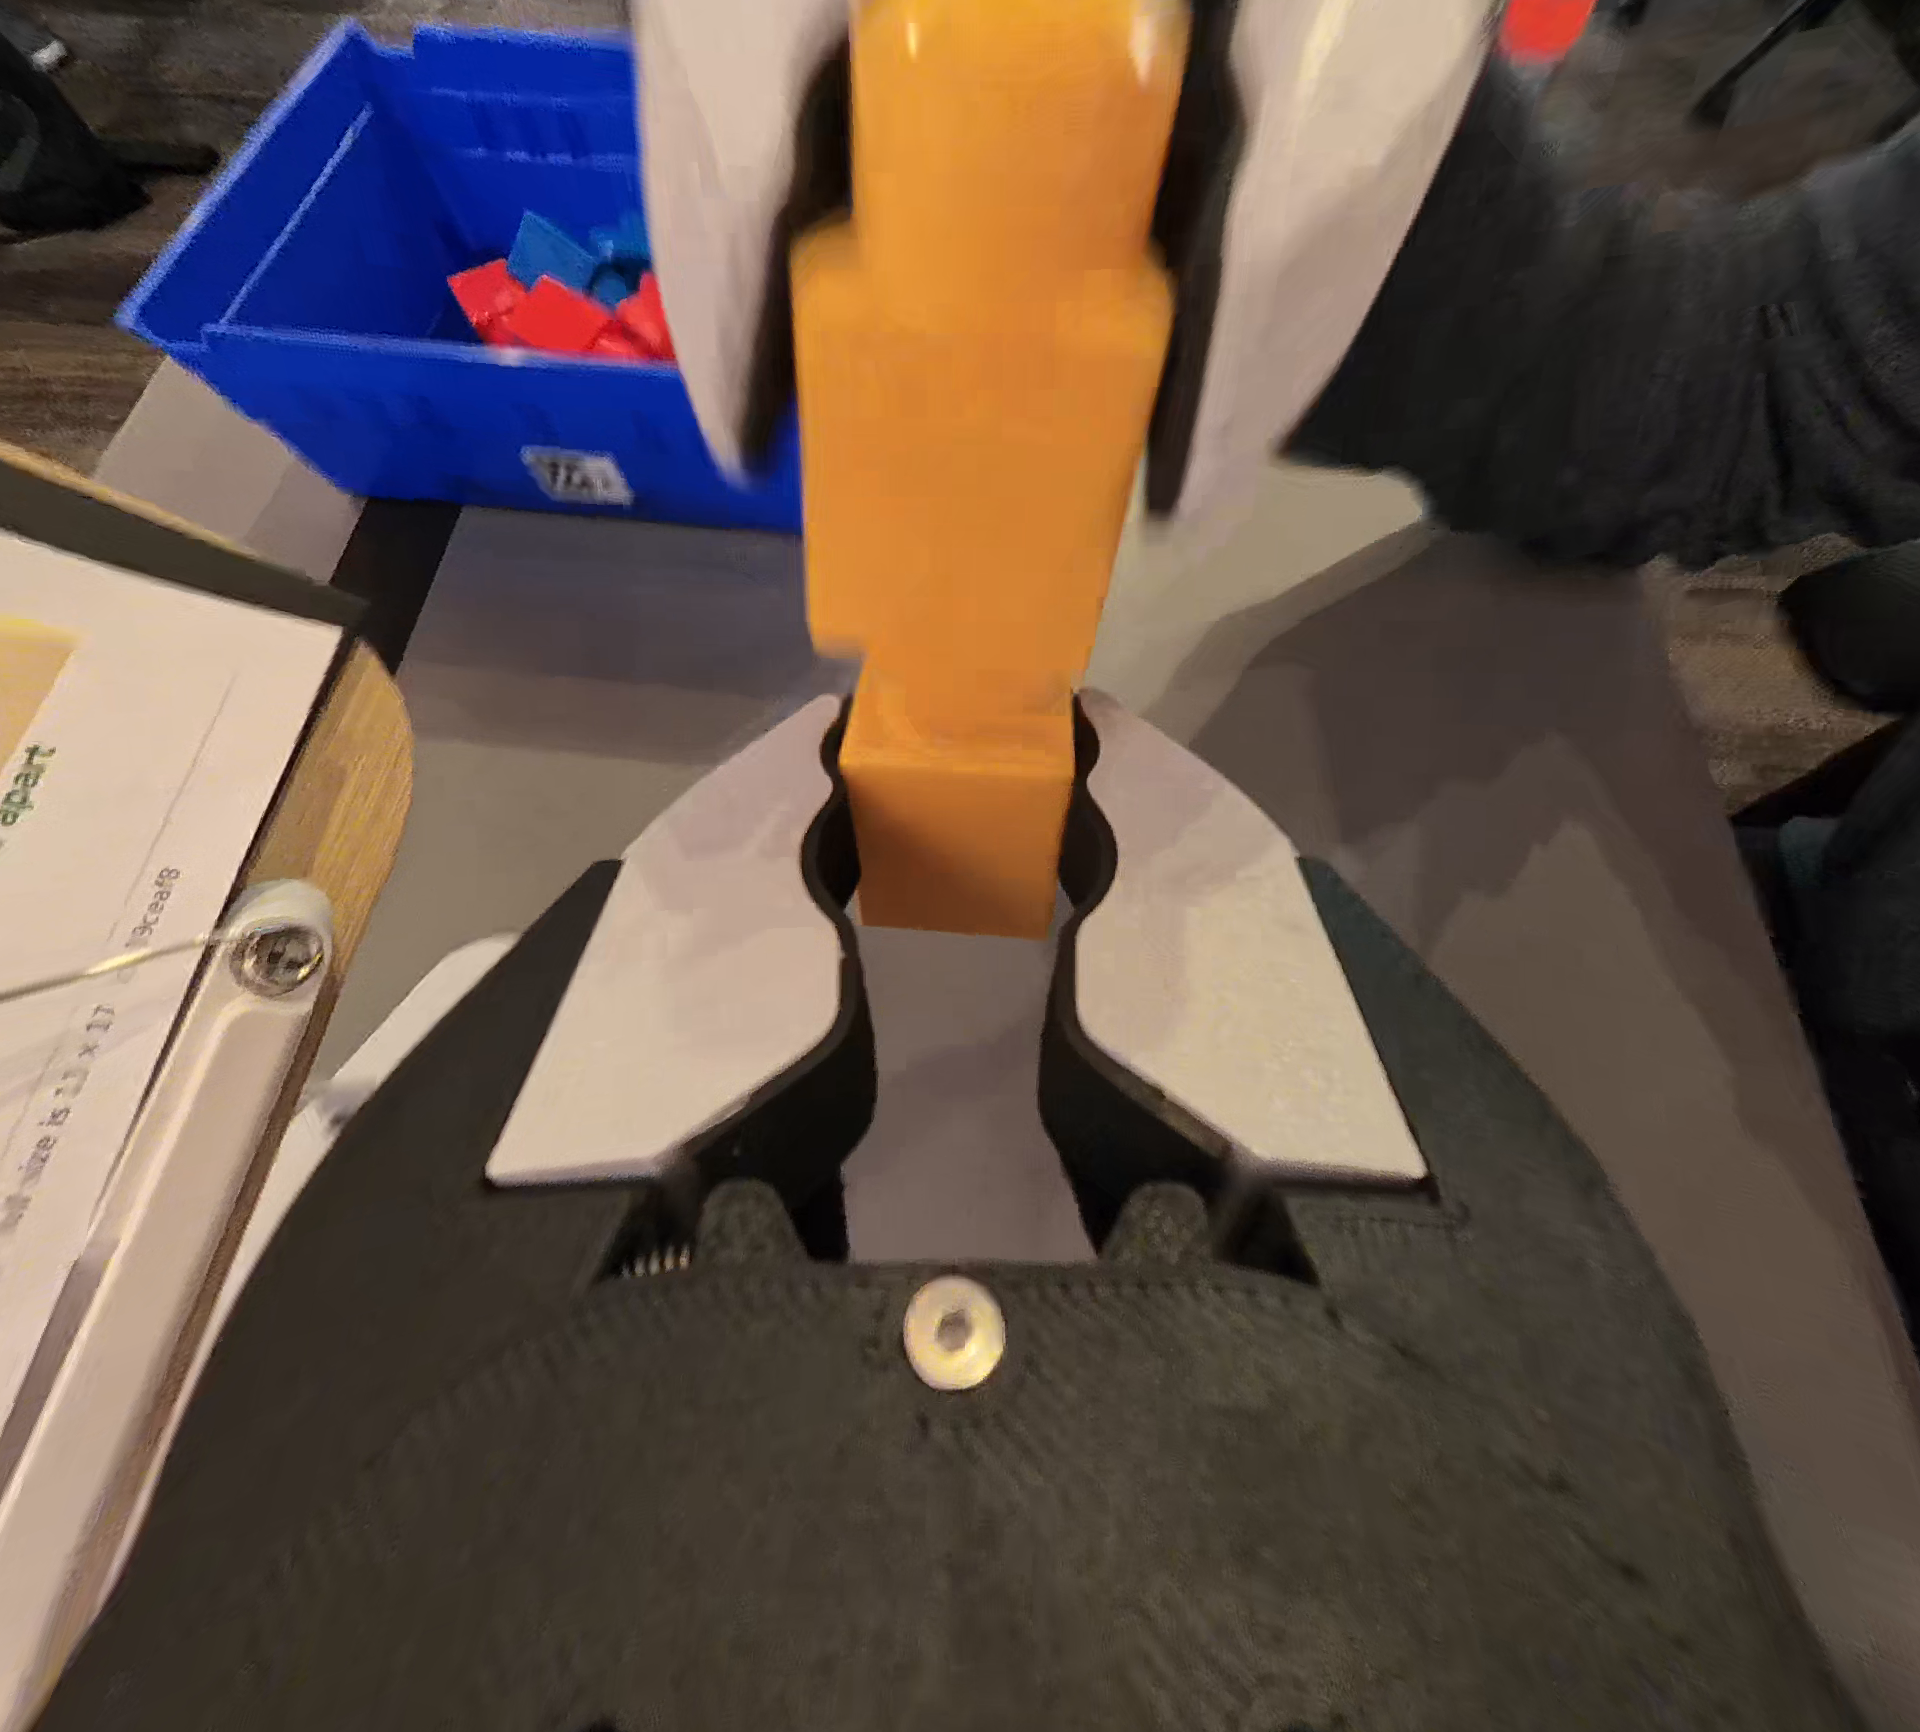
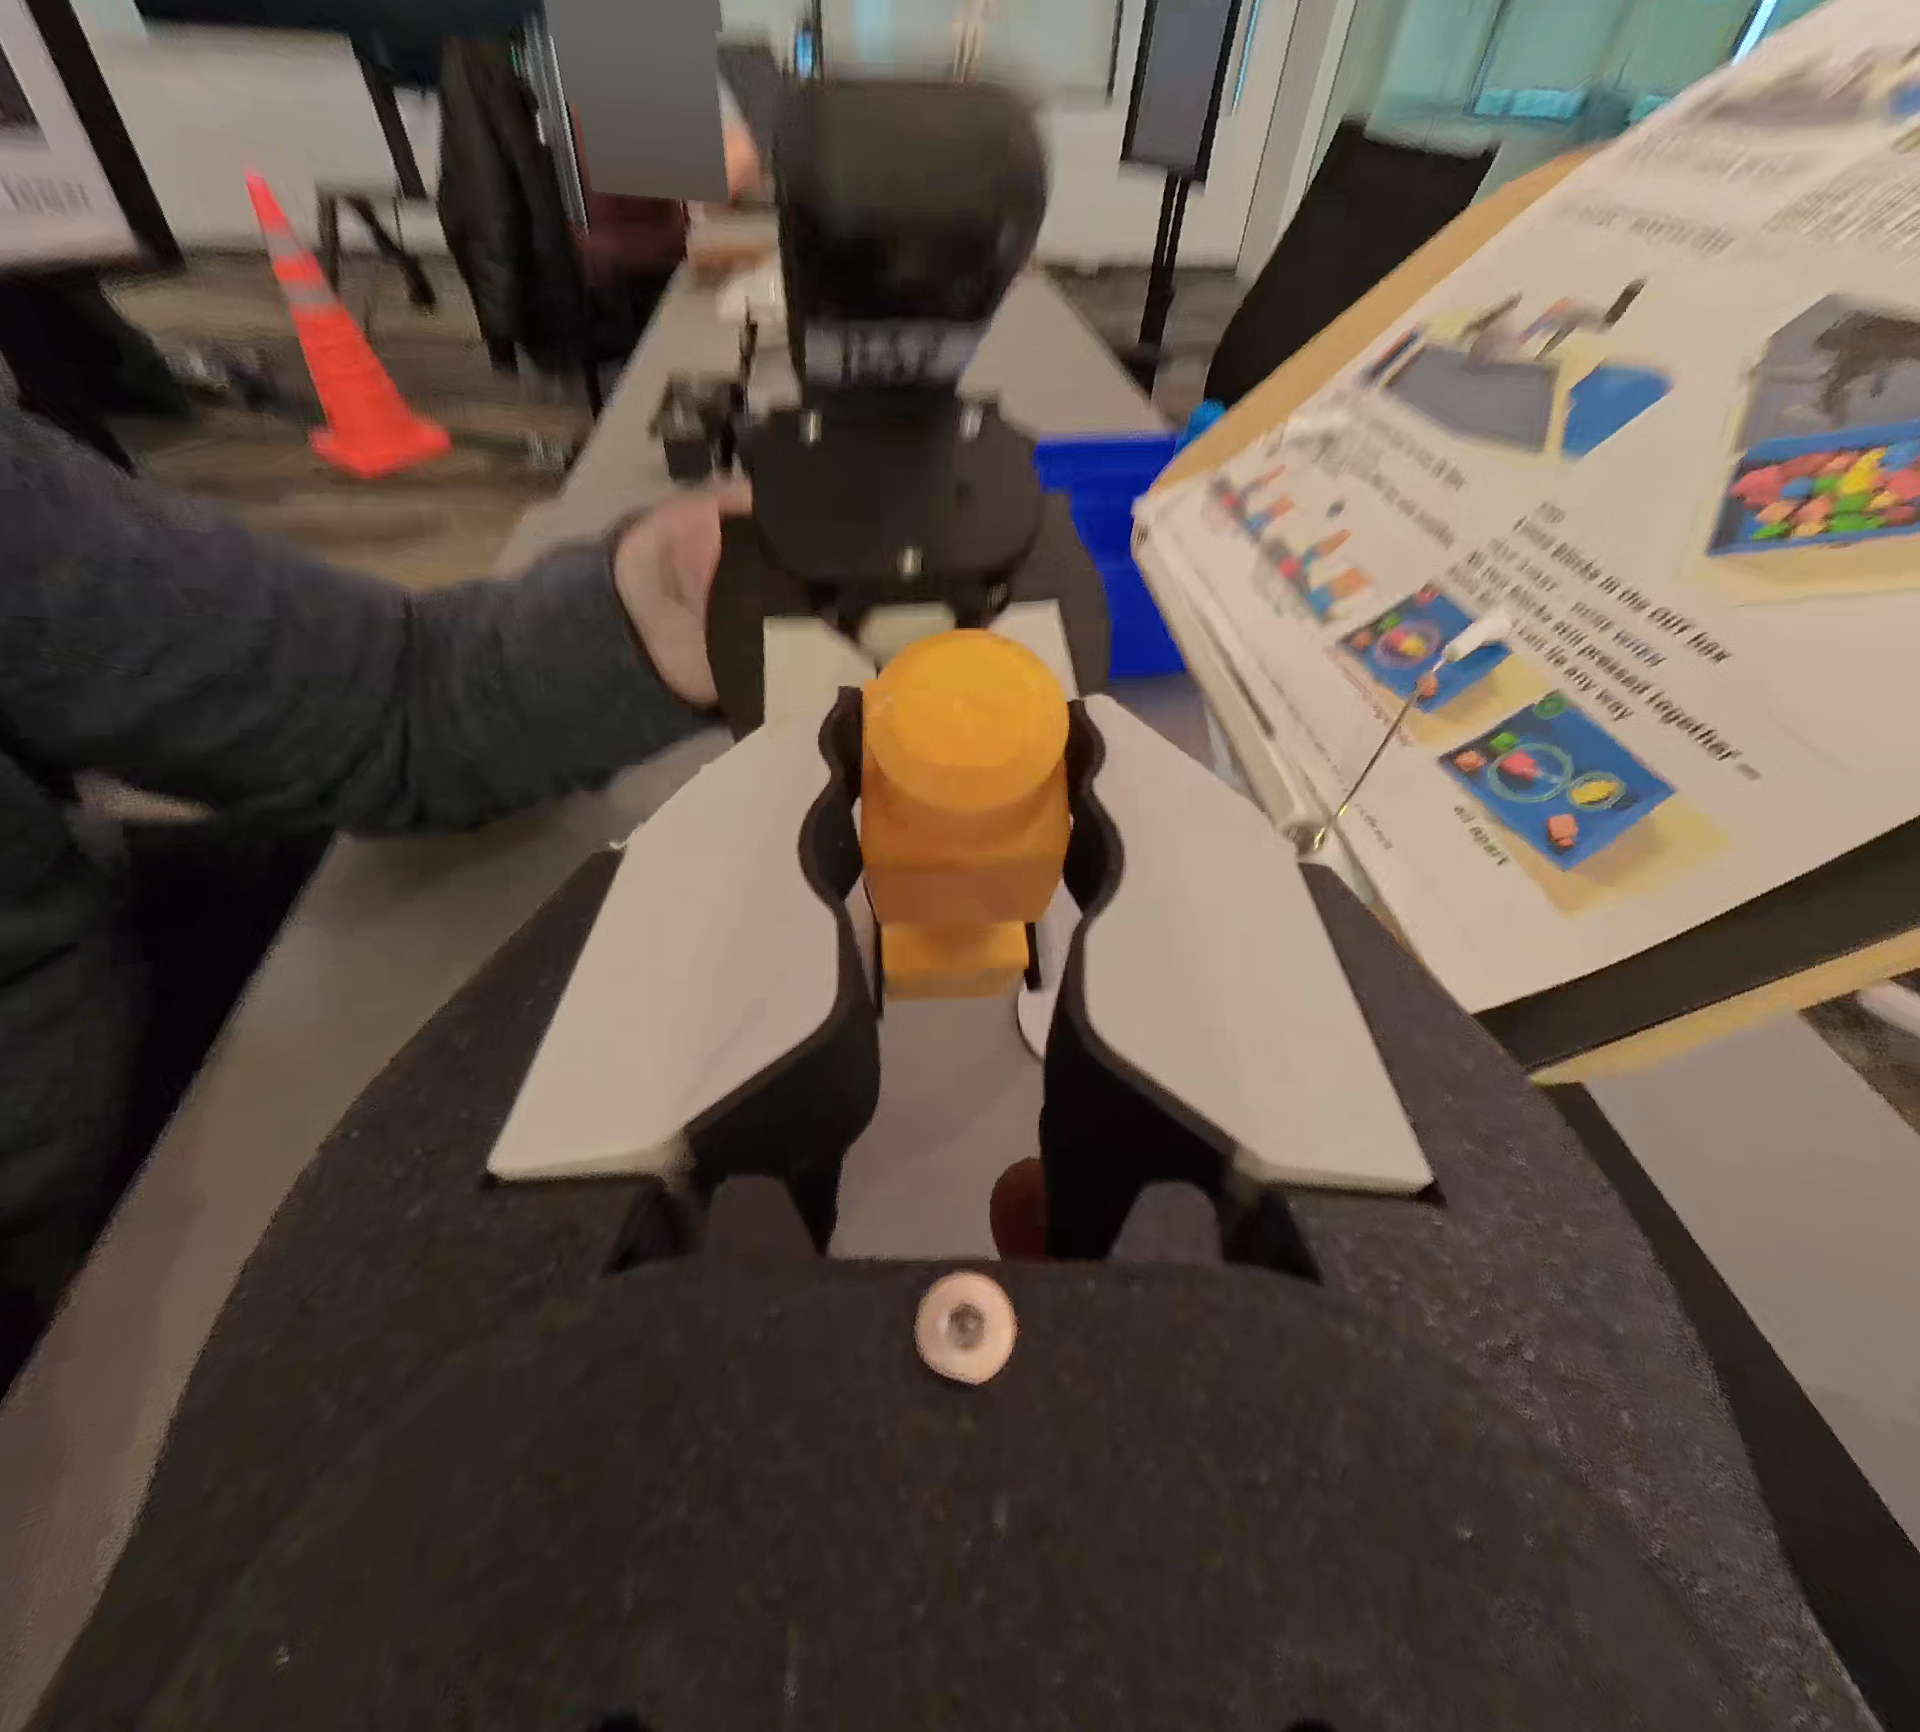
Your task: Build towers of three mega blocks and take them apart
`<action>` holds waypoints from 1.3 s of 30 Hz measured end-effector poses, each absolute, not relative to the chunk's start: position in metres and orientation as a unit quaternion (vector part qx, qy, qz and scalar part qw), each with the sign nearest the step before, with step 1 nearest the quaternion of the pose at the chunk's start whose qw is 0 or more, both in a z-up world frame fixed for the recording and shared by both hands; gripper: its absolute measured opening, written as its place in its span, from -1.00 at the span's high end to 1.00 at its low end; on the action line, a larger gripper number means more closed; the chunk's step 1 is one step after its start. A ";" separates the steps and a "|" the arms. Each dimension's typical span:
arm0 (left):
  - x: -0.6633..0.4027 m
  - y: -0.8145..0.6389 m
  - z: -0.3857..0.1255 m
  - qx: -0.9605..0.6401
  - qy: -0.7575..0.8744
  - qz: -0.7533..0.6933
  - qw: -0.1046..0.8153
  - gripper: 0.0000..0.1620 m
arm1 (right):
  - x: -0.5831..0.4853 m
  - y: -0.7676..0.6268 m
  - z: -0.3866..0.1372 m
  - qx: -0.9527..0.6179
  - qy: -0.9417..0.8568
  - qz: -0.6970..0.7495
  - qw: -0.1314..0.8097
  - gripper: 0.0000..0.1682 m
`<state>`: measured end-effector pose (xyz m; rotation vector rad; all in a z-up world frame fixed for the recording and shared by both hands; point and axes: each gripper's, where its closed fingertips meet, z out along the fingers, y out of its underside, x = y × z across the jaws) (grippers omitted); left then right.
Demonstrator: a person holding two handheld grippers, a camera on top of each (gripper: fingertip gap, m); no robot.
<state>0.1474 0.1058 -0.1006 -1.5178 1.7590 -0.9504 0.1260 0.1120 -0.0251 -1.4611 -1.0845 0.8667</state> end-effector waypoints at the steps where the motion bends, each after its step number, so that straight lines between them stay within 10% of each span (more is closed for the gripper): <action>1: 0.145 0.110 -0.108 -0.580 0.675 -0.333 0.313 0.56 | 0.132 0.111 -0.013 -0.602 -0.438 0.381 0.548 0.57; 16: 0.146 0.109 -0.113 -0.580 0.679 -0.331 0.304 0.56 | 0.376 0.194 -0.076 -0.796 -0.132 0.188 0.561 0.55; 21: 0.149 0.108 -0.115 -0.581 0.677 -0.339 0.300 0.56 | 0.413 0.208 -0.107 -0.827 -0.058 0.143 0.541 0.13; 29: 0.151 0.114 -0.104 -0.580 0.657 -0.355 0.325 0.56 | 0.267 0.161 -0.030 -0.702 -0.304 0.281 0.580 0.39; 39: 0.153 0.104 -0.088 -0.554 0.657 -0.372 0.350 0.55 | 0.126 0.115 -0.054 -0.638 -0.484 0.339 0.494 0.30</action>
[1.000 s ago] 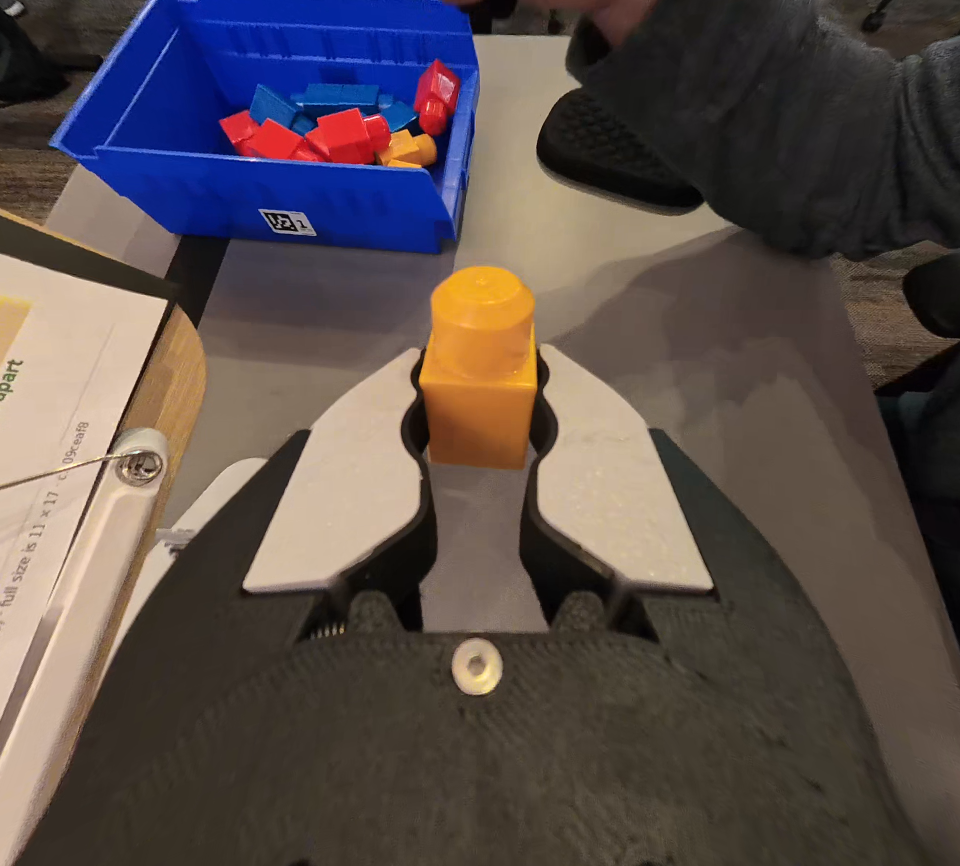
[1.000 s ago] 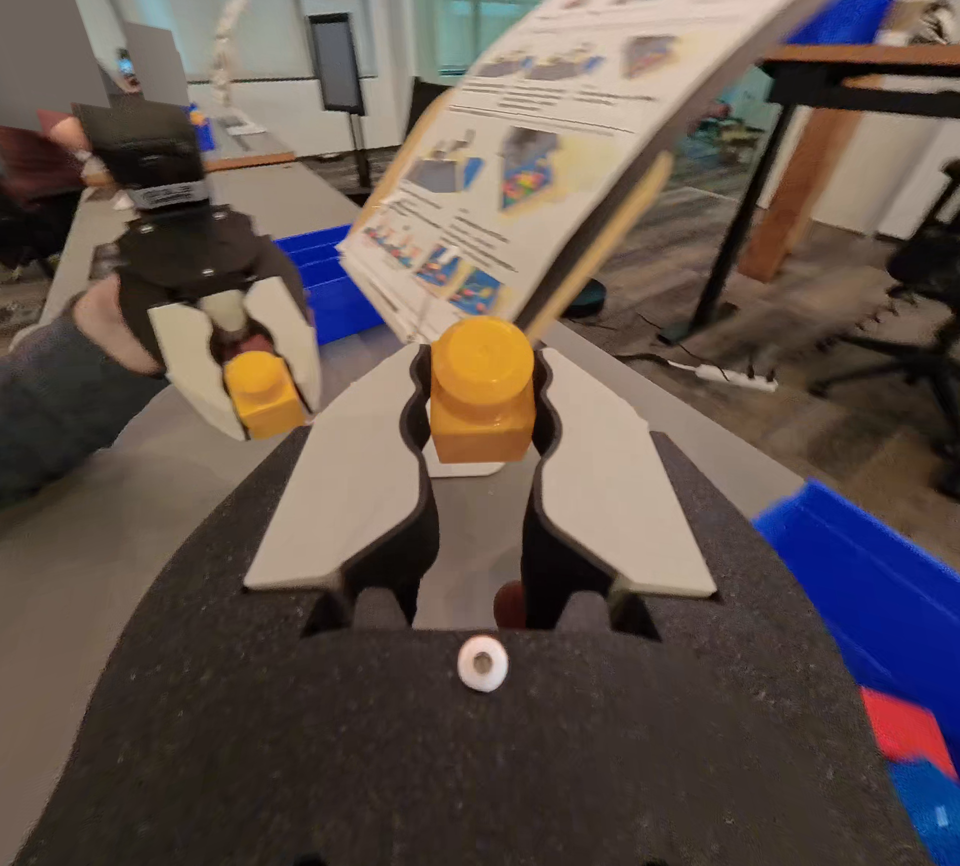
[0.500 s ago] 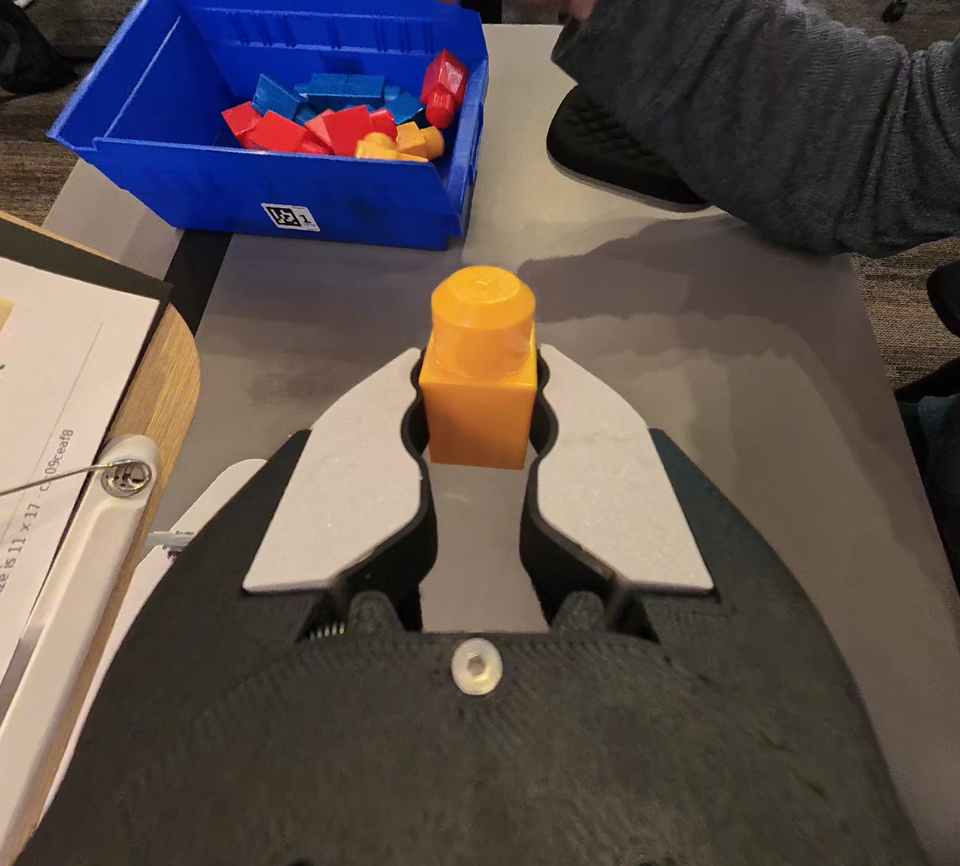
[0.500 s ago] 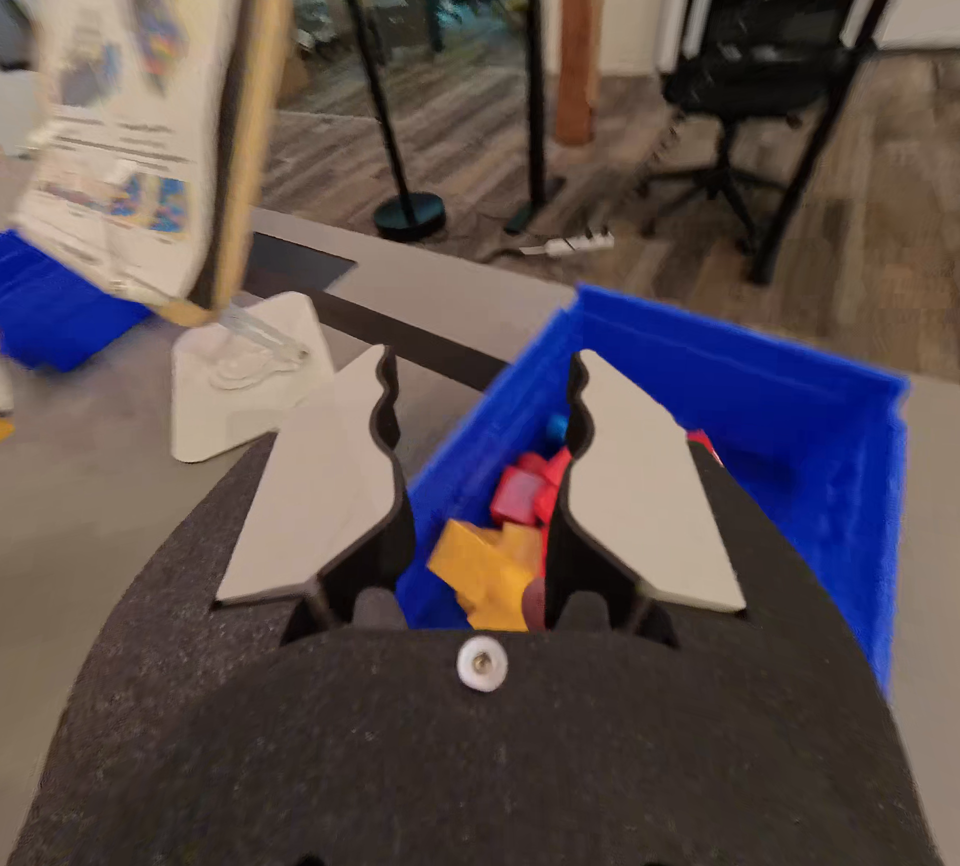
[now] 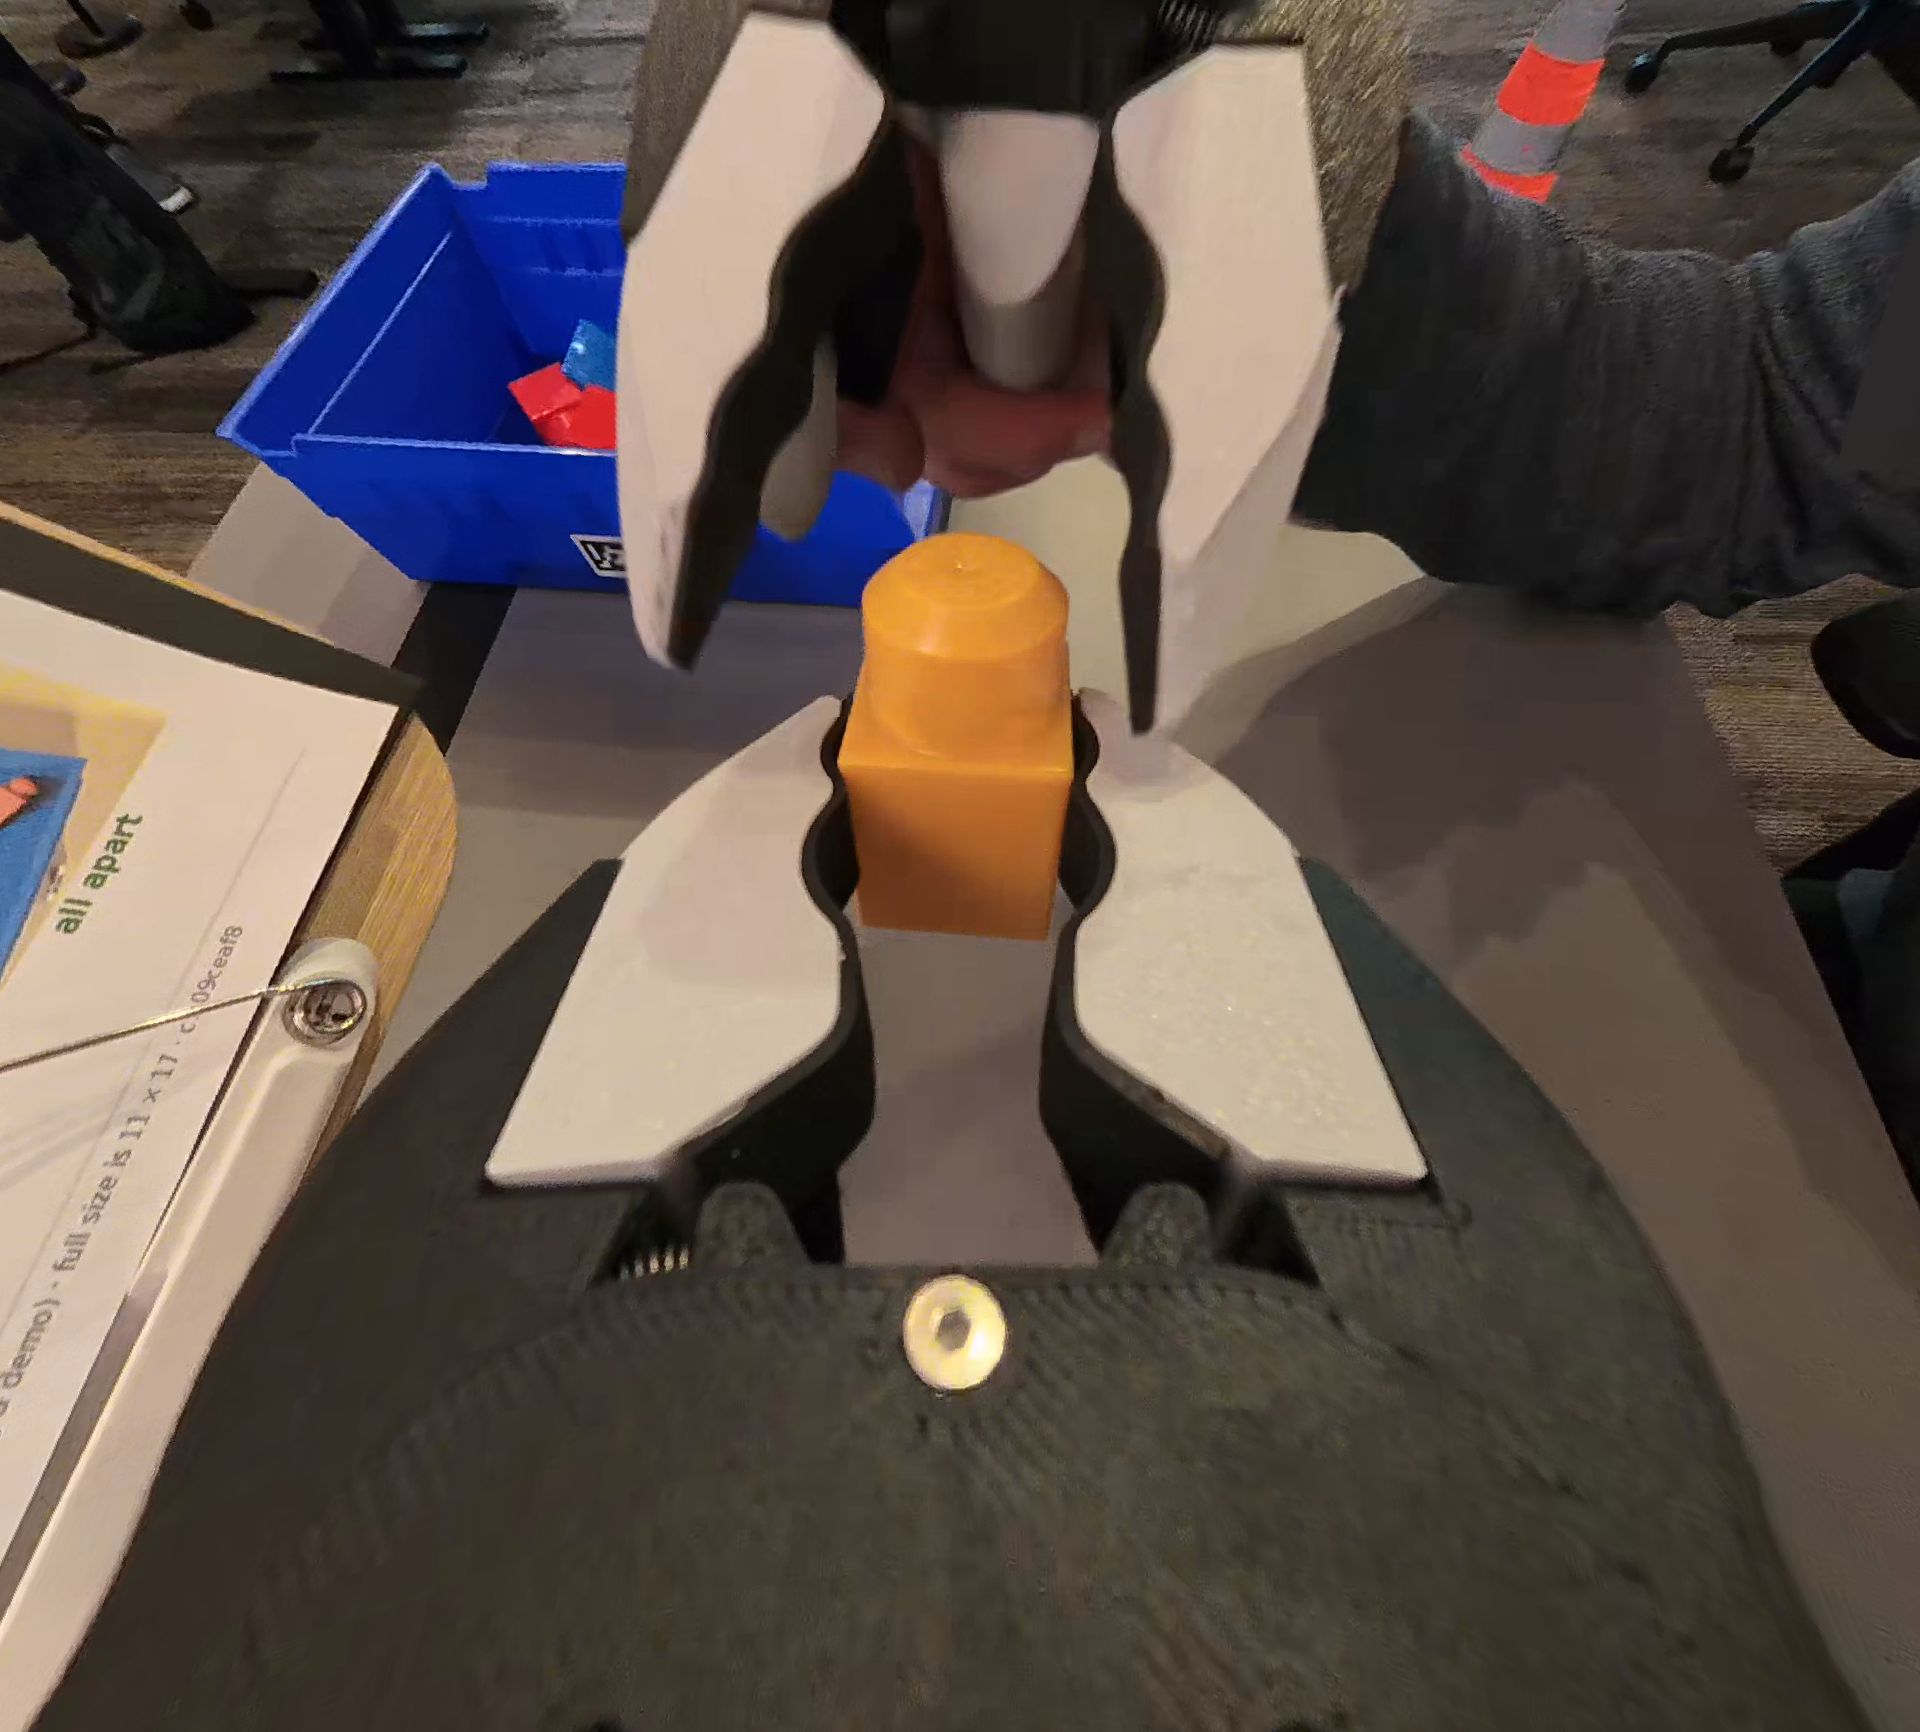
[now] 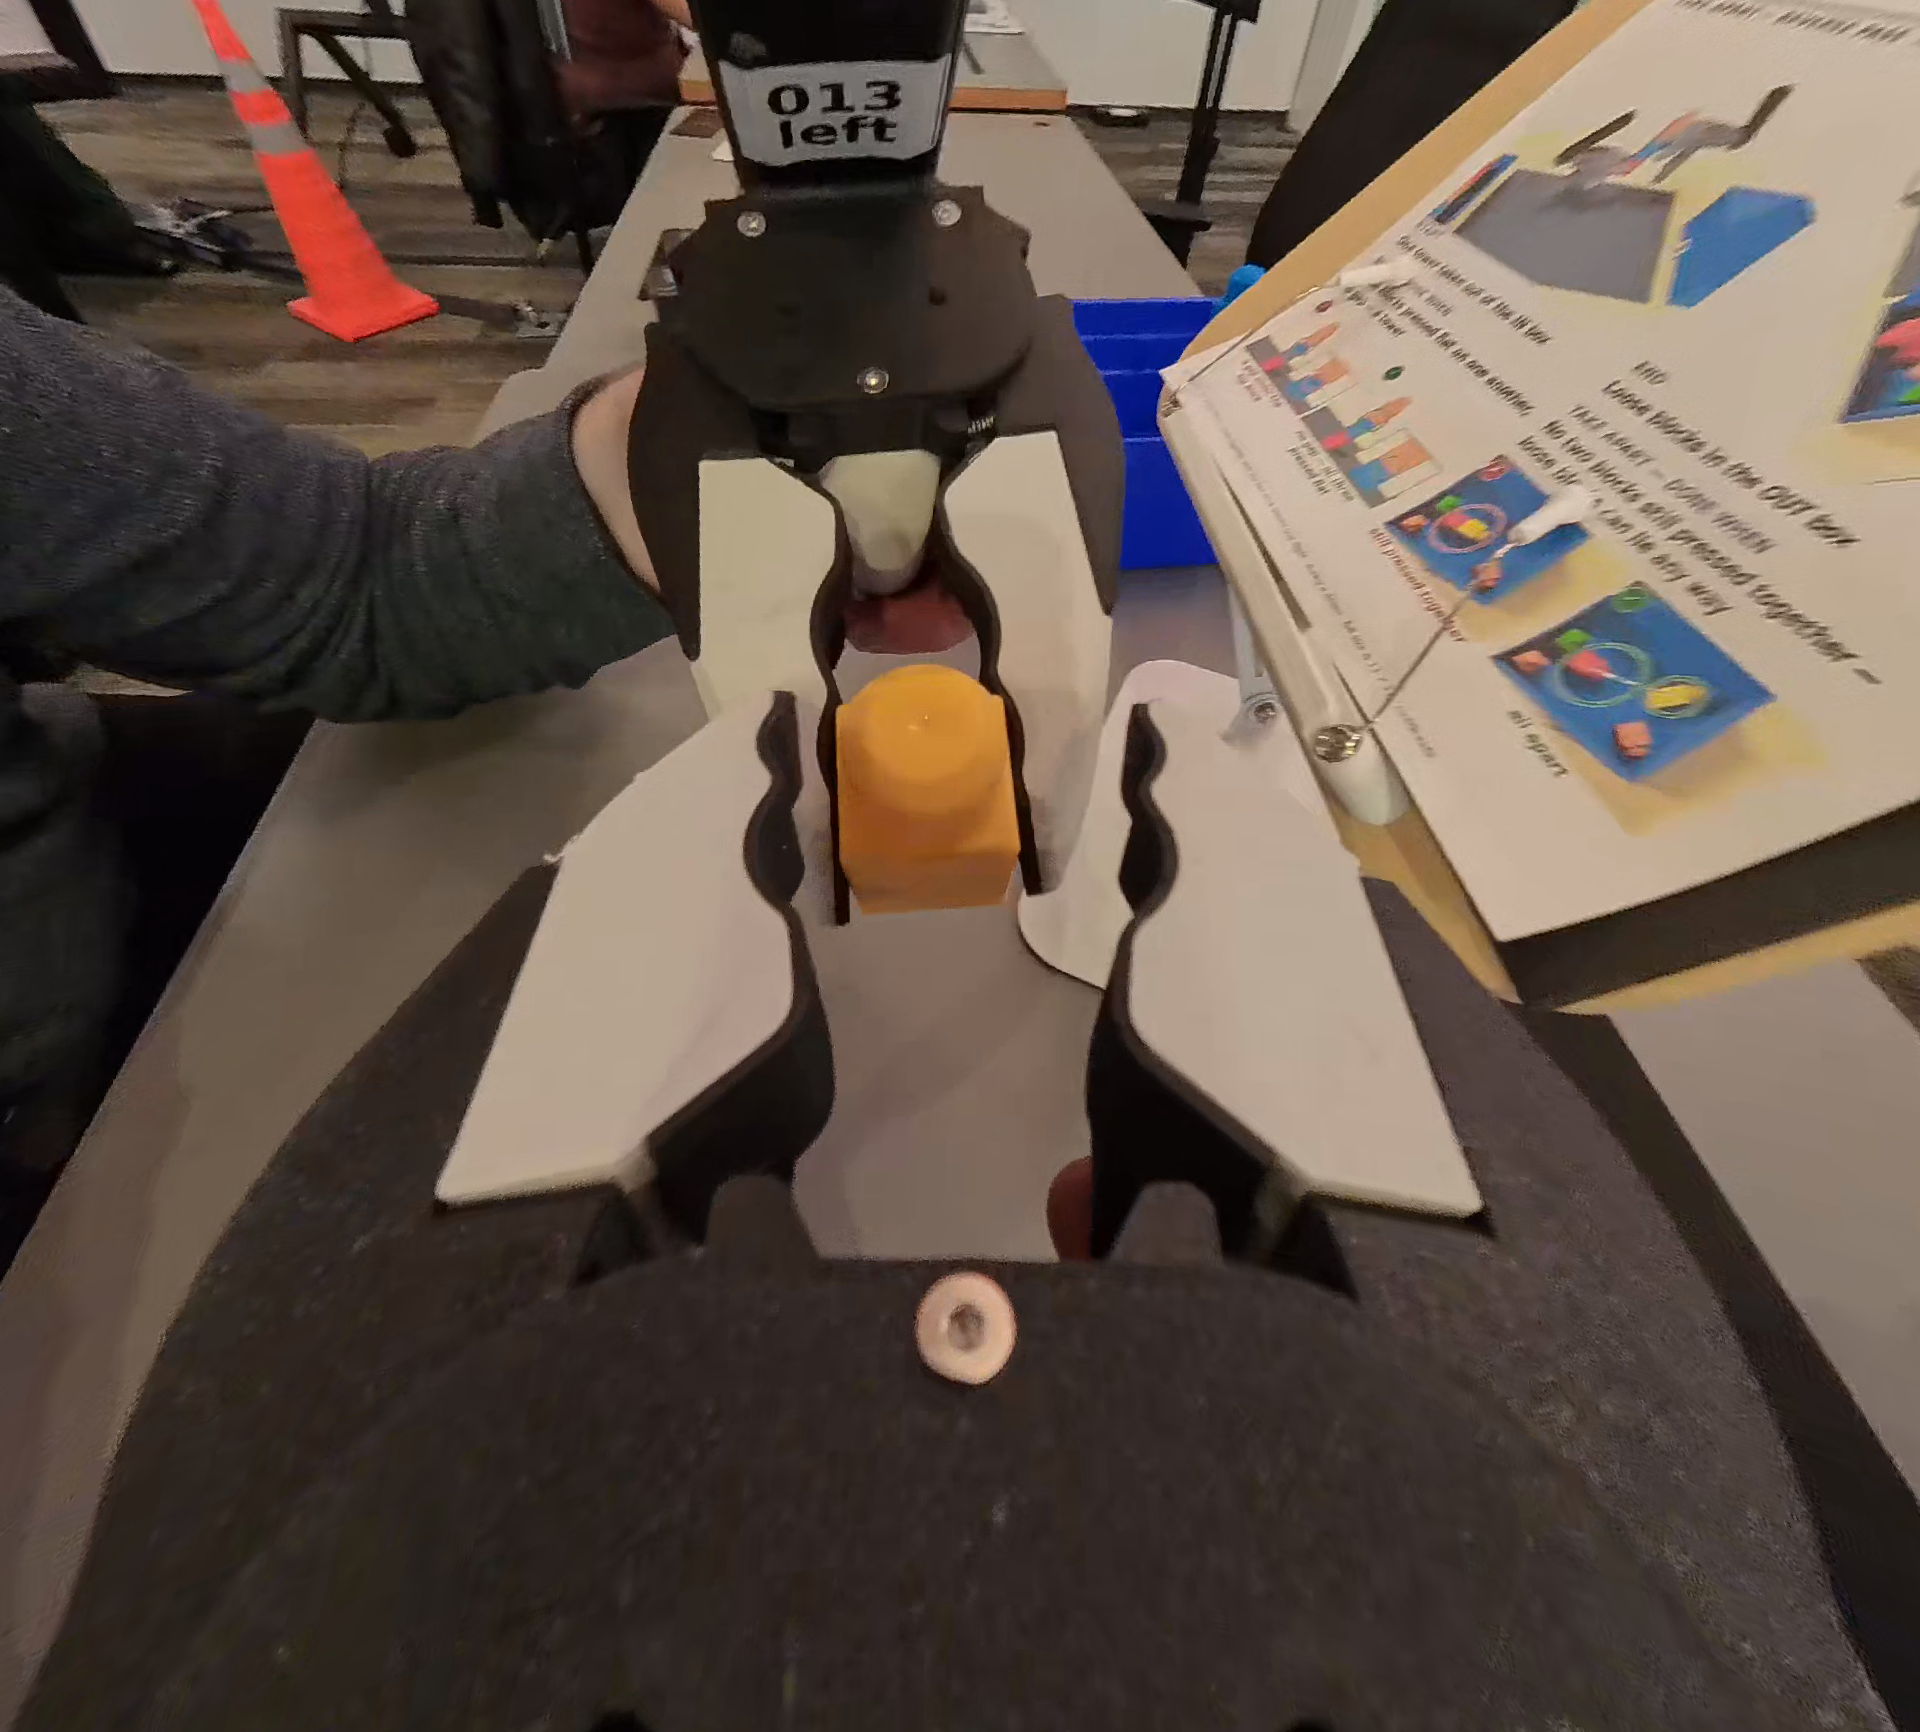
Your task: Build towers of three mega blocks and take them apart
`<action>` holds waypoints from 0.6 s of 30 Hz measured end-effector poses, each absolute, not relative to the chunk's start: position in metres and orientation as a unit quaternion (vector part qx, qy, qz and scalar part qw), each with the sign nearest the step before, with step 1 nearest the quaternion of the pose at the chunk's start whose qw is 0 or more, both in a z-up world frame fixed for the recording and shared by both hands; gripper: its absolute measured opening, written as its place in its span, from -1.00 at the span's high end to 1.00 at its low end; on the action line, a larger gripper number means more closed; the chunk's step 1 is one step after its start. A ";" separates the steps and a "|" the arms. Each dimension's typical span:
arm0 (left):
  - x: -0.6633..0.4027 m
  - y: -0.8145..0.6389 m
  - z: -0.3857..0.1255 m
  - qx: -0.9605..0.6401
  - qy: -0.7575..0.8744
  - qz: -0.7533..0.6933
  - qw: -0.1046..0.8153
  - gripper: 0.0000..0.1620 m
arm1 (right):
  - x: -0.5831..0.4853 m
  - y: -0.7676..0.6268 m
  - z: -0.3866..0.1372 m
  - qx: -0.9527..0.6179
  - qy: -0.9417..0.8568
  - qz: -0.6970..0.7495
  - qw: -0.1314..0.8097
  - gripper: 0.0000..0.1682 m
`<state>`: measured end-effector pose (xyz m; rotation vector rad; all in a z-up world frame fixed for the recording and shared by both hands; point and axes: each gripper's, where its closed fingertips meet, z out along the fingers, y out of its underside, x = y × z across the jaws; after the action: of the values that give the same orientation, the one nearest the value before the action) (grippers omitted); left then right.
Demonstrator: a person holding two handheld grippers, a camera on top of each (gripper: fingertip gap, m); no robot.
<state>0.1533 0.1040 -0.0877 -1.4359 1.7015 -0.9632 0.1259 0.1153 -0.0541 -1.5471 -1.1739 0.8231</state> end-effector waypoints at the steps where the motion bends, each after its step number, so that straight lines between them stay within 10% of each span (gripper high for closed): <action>1: 0.153 0.103 -0.087 -0.552 0.658 -0.372 0.351 0.55 | 0.124 0.115 -0.057 -0.638 -0.486 0.345 0.487 0.35; 5: 0.153 0.105 -0.085 -0.554 0.655 -0.369 0.357 0.56 | 0.122 0.110 -0.054 -0.625 -0.495 0.358 0.487 0.65; 13: 0.147 0.114 -0.080 -0.571 0.637 -0.368 0.365 0.42 | 0.145 0.115 -0.027 -0.610 -0.448 0.378 0.533 0.64; 18: 0.139 0.127 -0.073 -0.579 0.626 -0.350 0.388 0.69 | 0.250 0.159 -0.028 -0.691 -0.332 0.259 0.587 0.65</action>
<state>0.1387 0.1266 -0.0733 -1.4738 1.5912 -0.8897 0.2503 0.1590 -0.0282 -1.6112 -0.7737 0.6043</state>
